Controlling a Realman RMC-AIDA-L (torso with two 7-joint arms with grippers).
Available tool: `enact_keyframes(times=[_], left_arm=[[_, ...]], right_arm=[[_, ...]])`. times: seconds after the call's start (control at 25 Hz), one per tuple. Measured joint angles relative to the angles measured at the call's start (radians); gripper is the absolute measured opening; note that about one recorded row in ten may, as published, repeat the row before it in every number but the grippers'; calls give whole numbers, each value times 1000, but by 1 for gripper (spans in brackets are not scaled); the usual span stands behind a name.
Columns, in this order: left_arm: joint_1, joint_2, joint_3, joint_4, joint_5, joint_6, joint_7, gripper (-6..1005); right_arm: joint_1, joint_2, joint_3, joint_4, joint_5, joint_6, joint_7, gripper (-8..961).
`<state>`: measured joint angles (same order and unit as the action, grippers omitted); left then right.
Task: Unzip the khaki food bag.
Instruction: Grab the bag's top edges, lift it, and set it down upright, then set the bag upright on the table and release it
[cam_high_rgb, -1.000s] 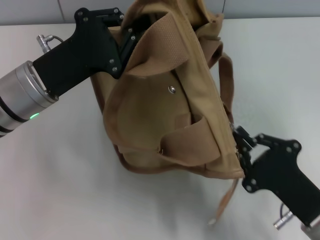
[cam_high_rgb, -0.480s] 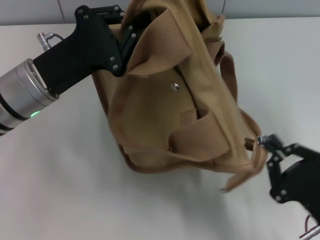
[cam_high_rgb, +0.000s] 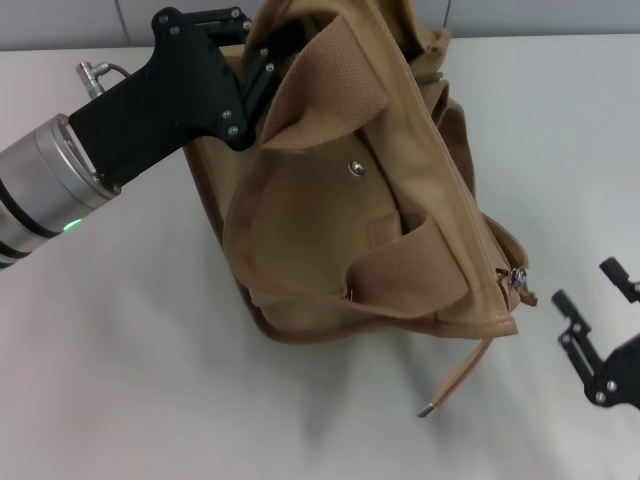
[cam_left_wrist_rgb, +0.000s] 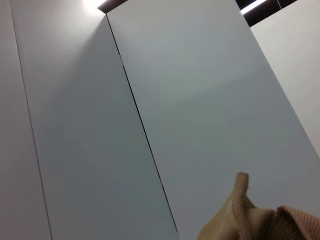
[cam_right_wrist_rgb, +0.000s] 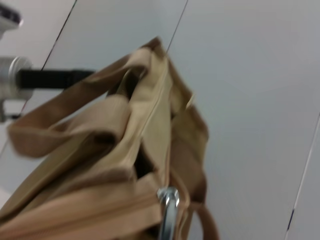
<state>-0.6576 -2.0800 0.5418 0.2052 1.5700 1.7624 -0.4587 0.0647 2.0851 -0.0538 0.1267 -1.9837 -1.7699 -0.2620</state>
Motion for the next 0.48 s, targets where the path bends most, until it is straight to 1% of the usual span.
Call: enact_keyframes(times=[0.04,0.16,0.28,0.36,0.48], left_arm=[[-2,0,0,0,0,0,0,75],[-7,0,1,0,0,0,0,78],[-10,0,5,-3,0,-3,0,81],[-10,0,6,-5,0,-4,0,83],[-10,0,6,-8,0,-5,0,86]], right_arm=[[-2,0,-8,-4,0,5,0,216],[-4,-1,-35,-12,-1,32,0,319],[7,2,-40,-9,-1,81,-1,422],[23,2,-45,3,-2,107,-2,655],[46,4,-50,25,-3,139,-10,694]])
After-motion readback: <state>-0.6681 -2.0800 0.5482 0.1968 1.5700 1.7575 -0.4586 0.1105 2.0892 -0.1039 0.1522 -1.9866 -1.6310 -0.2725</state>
